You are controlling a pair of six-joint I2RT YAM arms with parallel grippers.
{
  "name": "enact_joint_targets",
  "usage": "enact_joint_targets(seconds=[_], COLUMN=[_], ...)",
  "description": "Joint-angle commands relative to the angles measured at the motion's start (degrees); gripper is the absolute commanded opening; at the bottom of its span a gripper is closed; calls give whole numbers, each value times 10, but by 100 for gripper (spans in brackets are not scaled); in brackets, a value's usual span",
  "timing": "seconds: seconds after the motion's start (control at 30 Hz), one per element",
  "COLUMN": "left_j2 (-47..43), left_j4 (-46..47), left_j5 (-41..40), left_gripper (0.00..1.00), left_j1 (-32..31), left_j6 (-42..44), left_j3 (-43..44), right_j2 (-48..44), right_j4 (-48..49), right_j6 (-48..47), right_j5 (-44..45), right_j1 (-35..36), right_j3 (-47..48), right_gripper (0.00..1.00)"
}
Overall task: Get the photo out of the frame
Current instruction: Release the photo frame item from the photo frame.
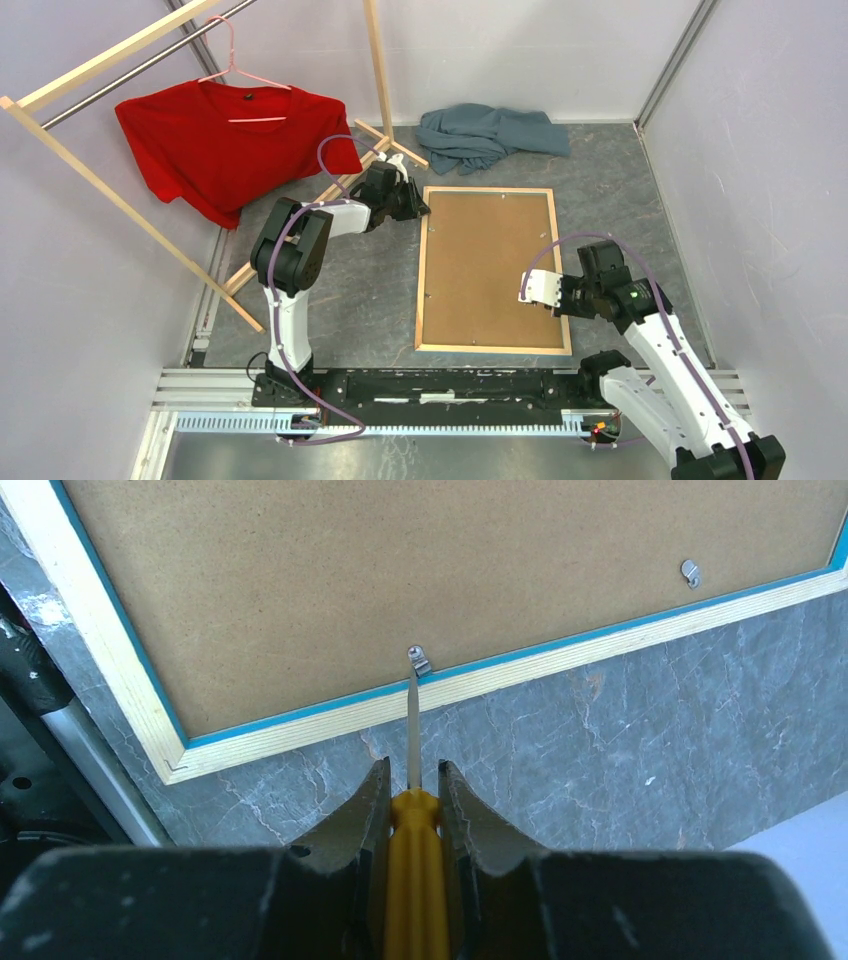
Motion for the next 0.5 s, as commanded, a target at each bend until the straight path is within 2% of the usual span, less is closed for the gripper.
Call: enact_joint_targets(seconds=[0.0,0.47], left_j2=[33,32], left_j4=[-42,-42], left_j5=[-3,-3], left_gripper=[5,5], left_j1=[2,2], left_j6=[-5,-5], left_j3=[-3,-3], right_j2=[-3,2], right_j4=[23,22], right_j6=[-8,2], right_j5=[40,39], right_j1=[3,15], right_j3=[-14,-7], right_gripper=[0,0])
